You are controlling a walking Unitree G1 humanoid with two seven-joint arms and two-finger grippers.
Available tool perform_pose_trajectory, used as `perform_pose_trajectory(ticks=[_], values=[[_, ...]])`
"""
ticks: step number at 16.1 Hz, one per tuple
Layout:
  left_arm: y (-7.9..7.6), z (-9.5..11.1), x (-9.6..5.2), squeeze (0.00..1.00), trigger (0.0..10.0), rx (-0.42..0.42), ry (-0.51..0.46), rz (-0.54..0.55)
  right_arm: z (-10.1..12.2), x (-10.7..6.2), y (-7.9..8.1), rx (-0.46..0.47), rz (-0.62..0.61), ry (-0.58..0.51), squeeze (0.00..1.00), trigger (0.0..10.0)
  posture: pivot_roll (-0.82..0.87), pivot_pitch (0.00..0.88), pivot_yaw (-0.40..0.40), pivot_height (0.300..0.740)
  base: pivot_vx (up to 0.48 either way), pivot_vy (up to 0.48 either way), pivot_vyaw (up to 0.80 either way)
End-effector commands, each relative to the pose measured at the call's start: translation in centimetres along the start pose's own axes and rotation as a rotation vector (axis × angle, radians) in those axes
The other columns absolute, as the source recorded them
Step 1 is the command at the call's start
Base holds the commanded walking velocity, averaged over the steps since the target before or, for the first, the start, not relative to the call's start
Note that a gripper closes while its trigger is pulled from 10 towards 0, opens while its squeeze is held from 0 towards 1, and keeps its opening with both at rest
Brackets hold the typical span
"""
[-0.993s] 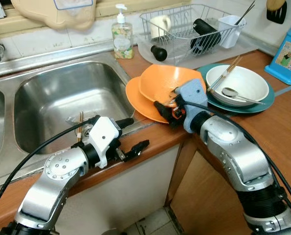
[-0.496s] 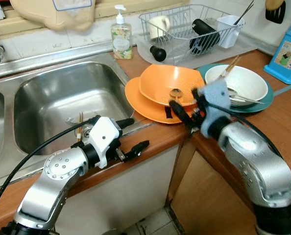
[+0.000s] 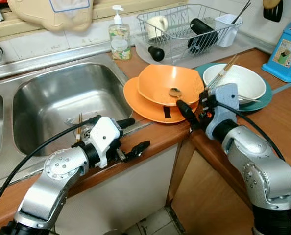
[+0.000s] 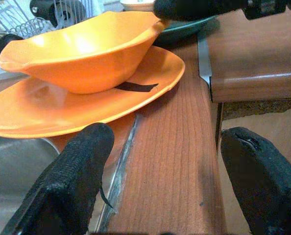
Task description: Kitchen organization
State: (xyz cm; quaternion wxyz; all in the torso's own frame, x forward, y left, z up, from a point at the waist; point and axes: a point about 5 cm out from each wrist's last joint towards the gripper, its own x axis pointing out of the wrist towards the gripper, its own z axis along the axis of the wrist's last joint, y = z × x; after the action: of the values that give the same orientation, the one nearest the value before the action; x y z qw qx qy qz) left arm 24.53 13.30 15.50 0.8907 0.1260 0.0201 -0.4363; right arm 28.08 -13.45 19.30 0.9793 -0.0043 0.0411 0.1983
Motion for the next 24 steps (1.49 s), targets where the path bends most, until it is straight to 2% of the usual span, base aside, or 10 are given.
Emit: perform_pose_trajectory(ticks=[1, 2, 3, 7, 17, 19, 22, 24], values=[[0.1, 0.1, 0.1, 0.00, 10.0, 0.013, 0.011, -0.010, 0.1, 0.2, 0.0, 0.026, 0.001, -0.007, 0.00, 9.1, -0.12, 0.000, 0.082, 0.740, 0.000, 0.000, 0.00], [0.1, 0.1, 0.1, 0.00, 10.0, 0.013, 0.010, -0.009, 0.1, 0.4, 0.0, 0.040, -0.004, -0.016, 0.00, 5.0, -0.12, 0.000, 0.081, 0.740, 0.000, 0.000, 0.00], [0.1, 0.2, 0.2, 0.00, 10.0, 0.013, 0.010, -0.010, 0.2, 0.8, -0.1, 0.087, -0.029, -0.030, 0.00, 0.2, -0.12, 0.000, 0.081, 0.740, 0.000, 0.000, 0.00], [0.1, 0.2, 0.3, 0.00, 10.0, 0.012, 0.007, -0.010, 0.0, 1.2, -0.3, 0.139, -0.052, -0.018, 0.00, 0.0, -0.12, 0.000, 0.077, 0.740, 0.000, 0.000, 0.00], [0.4, 0.5, 0.8, 0.00, 10.0, 0.047, 0.005, -0.012, 0.0, 1.2, -0.6, 0.147, -0.083, -0.005, 0.00, 0.0, -0.13, 0.000, 0.082, 0.740, 0.000, 0.000, 0.00], [0.8, 0.7, 0.8, 0.00, 10.0, 0.110, 0.025, 0.000, 0.5, 1.1, -0.6, 0.149, -0.072, -0.030, 0.00, 0.0, -0.13, 0.000, 0.083, 0.740, 0.000, 0.000, 0.00], [1.8, 1.9, 1.3, 0.00, 10.0, 0.307, 0.026, 0.038, 1.7, 0.8, -0.7, 0.149, -0.022, -0.087, 0.00, 0.0, -0.13, 0.000, 0.080, 0.740, 0.000, 0.000, 0.00], [2.3, 2.9, 1.8, 0.00, 10.0, 0.350, -0.011, 0.061, 2.4, 0.6, -0.8, 0.147, 0.007, -0.115, 0.00, 0.0, -0.13, 0.000, 0.075, 0.740, 0.000, 0.000, 0.00]])
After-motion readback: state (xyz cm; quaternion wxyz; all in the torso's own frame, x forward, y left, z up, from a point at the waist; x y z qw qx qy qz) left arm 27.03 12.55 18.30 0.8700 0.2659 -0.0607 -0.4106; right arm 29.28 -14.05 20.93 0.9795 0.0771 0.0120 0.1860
